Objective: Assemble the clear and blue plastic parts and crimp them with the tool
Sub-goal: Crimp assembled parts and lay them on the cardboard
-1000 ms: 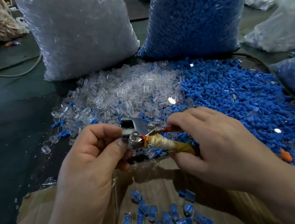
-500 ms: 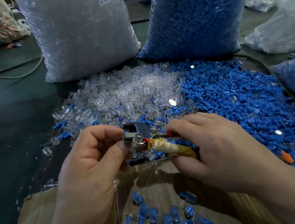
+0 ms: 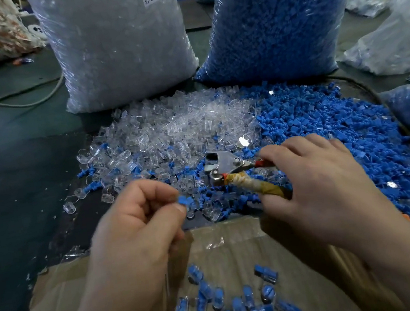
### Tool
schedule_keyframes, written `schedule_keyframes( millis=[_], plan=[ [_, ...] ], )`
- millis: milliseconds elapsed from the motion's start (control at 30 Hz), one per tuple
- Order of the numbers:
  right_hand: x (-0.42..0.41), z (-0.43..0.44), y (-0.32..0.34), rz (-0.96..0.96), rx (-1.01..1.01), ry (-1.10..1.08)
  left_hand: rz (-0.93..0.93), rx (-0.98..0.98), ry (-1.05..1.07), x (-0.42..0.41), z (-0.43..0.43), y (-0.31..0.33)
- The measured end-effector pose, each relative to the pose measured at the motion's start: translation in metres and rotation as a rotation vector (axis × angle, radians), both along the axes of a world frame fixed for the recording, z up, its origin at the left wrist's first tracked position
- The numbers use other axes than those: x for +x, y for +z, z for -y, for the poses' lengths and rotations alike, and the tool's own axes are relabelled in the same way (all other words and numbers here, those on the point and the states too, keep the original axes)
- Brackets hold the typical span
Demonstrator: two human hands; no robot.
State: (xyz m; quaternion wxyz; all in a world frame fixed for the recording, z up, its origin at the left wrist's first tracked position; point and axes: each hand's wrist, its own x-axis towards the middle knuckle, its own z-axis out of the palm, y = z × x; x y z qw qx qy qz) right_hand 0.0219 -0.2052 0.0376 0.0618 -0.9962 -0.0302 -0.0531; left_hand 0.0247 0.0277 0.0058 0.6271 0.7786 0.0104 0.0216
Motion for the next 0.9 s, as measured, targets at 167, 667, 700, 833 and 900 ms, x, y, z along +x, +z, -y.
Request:
schedule_keyframes(
  millis=[167, 667, 700, 833, 900],
  plan=[
    [0.010, 0.002, -0.004, -0.006, -0.043, -0.060, -0.126, -0.009, -0.093, -0.003, 0.009, -0.003],
    [-0.015, -0.043, -0.001, 0.175, 0.148, 0.349, 0.211, 0.265, -0.126, -0.020, 0.018, 0.009],
    [-0.016, -0.043, 0.000, 0.164, 0.151, 0.342, 0.227, 0.278, -0.146, -0.021, 0.017, 0.011],
    [-0.016, -0.041, 0.001, 0.178, 0.148, 0.371, 0.218, 0.213, -0.150, -0.019, 0.016, 0.014],
    [-0.017, -0.041, 0.002, 0.201, 0.152, 0.391, 0.175, 0.172, -0.122, -0.017, 0.015, 0.014]
  ],
)
